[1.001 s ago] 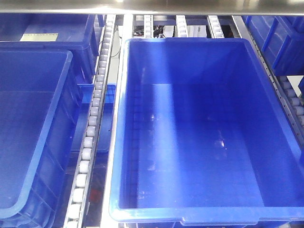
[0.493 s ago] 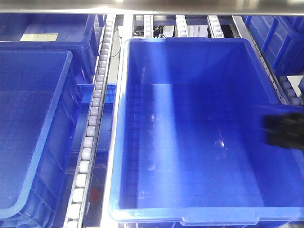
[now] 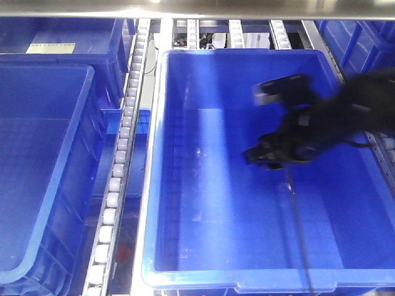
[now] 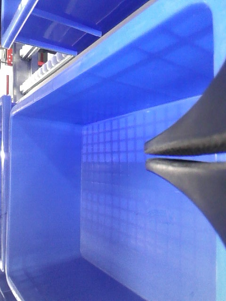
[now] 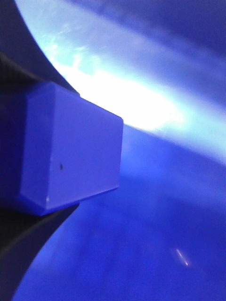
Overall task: Pour parts from conveyor to right shelf
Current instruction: 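Lower the right gripper with the block into the blue bin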
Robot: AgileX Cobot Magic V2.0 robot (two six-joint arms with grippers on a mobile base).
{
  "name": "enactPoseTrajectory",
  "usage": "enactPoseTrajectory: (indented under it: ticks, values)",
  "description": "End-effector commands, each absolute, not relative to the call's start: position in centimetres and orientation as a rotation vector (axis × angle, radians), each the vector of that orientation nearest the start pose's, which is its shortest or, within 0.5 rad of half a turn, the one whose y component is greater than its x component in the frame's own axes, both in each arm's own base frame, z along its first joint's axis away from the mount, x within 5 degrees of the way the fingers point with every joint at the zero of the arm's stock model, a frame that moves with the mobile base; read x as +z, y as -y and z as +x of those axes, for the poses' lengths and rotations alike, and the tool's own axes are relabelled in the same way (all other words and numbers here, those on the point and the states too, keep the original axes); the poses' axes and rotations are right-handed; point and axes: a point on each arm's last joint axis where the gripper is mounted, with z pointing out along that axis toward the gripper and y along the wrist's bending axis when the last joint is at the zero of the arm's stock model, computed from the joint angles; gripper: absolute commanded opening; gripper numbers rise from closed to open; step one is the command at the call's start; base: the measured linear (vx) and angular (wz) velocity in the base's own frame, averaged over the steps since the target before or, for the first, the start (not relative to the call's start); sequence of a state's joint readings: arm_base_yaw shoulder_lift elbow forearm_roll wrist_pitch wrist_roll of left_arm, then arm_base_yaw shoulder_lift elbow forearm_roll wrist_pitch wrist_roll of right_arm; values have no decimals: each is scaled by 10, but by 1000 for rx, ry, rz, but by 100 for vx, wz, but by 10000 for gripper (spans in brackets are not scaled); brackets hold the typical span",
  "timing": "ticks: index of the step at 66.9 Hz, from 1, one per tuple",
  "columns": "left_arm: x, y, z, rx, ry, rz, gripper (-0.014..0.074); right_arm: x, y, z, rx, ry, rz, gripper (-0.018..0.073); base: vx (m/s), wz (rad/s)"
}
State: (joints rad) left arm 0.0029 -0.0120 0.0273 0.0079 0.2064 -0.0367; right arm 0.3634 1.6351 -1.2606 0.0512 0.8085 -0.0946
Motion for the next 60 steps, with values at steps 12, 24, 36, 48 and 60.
enactPoseTrajectory:
  ticks: [12, 24, 36, 48, 60]
  values:
    - [200, 0, 55, -37, -1595, -34, -6, 266, -151, 357, 95, -2718, -683, -5, 0, 0]
    - [200, 0, 55, -37, -1595, -34, -6, 242, -160, 367, 86, -2825, -721, -5, 0, 0]
    - [200, 0, 55, -37, -1595, -34, -6, 226, -163, 370, 104, -2872, -723, -1, 0, 0]
    - [200, 0, 55, -37, -1595, -34, -6, 224, -165, 372, 119, -2858, -741, 53, 0, 0]
    - [200, 0, 55, -37, -1595, -34, -6, 224, -165, 371, 115, -2855, -776, 208, 0, 0]
